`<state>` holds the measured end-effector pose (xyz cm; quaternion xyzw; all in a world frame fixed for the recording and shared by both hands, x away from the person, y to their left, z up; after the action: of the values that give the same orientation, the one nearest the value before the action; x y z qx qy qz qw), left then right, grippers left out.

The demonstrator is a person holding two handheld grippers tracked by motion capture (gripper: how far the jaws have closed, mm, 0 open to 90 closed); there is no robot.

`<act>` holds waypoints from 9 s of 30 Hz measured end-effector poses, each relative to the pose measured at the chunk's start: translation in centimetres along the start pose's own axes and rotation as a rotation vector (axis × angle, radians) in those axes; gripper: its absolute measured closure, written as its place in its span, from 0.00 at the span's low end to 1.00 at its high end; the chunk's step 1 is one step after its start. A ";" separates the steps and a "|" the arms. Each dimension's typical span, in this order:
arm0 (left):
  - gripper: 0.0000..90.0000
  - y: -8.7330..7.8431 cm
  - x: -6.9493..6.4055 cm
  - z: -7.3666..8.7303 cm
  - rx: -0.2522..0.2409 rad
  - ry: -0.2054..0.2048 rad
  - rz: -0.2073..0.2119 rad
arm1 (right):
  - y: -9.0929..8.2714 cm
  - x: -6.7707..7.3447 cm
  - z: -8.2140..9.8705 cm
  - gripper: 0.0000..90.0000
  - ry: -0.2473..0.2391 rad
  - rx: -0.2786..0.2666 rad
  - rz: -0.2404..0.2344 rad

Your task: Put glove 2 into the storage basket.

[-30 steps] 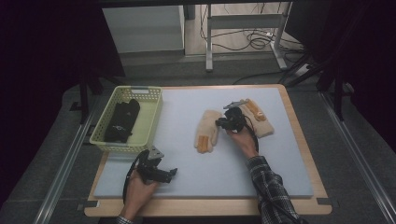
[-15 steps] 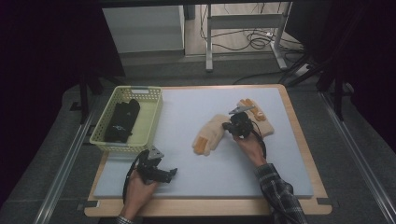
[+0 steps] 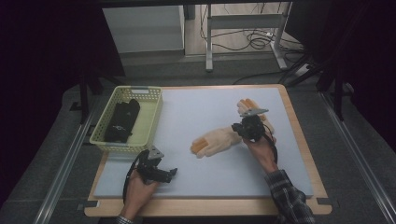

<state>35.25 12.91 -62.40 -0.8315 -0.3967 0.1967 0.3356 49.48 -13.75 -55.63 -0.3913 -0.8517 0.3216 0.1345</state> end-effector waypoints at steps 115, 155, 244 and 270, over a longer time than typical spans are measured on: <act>0.01 0.0 0.0 0.0 0.000 0.002 0.000 | -8.4 3.5 1.8 0.68 0.048 -0.047 -0.062; 0.01 0.0 0.0 0.0 0.000 0.001 -0.001 | -5.4 8.6 7.7 0.96 -0.057 0.051 -0.156; 0.00 -1.4 2.3 1.6 0.009 -0.041 -0.030 | -6.3 0.4 11.1 0.21 0.026 0.039 0.094; 0.00 0.2 -3.0 -5.9 0.065 0.025 0.127 | -6.3 0.4 11.2 0.20 0.028 0.038 0.099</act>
<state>37.08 8.07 -58.23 -0.8460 -0.3324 0.2199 0.3541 40.26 -21.47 -60.00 -0.4350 -0.8229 0.3385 0.1376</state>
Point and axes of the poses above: each handheld gripper's, and its own axes: y roughly forward along the jaws, z roughly out of its underside, x roughly to its left, the point moved 10 cm from there along y, roughly forward along the jaws, and after that the axes turned 1 degree about z, right-handed, at the moved point
